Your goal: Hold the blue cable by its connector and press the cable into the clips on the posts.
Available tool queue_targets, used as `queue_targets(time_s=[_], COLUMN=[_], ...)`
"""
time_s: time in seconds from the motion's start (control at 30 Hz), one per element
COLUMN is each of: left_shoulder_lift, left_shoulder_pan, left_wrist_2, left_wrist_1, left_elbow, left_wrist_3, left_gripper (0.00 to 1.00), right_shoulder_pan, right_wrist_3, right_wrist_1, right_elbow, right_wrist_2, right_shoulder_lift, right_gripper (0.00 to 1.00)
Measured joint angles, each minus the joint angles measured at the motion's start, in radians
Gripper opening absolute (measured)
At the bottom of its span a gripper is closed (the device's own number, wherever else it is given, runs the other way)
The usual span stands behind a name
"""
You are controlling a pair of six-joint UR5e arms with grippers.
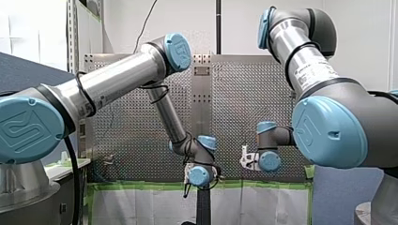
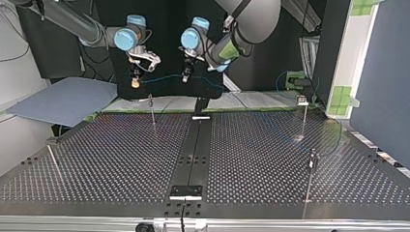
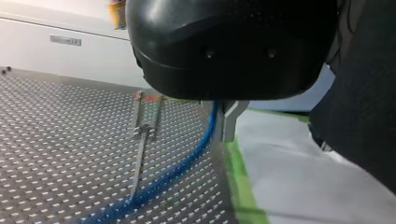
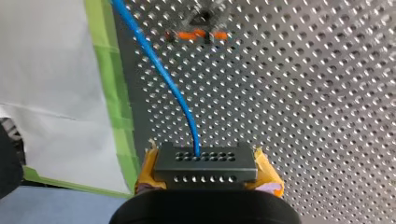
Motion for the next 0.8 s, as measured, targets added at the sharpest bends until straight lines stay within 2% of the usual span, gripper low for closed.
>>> queue_targets(time_s=[0.2, 0.6, 0.8], left_shoulder_lift=[-0.050, -0.148, -0.164], left_shoulder_pan=[-0.014, -0.044, -0.049], left_wrist_2=[-0.018, -0.062, -0.070], left_wrist_1=[-0.003, -0.027, -0.051], left_elbow=[0.026, 0.106, 0.152], left_wrist_3=[-0.023, -0.081, -0.094], left_gripper=[0.00, 0.00, 0.00], right_shoulder_pan=[-0.046, -0.150, -0.180], right_wrist_3=[0.019, 0.027, 0.038], right_wrist_1=[-0.047, -0.076, -0.095], right_elbow=[0.000, 0.003, 0.002], right_wrist_2=[-0.046, -0.151, -0.201], right_shoulder_lift=[0.000, 0.003, 0.029], right_gripper=[0.00, 0.00, 0.00])
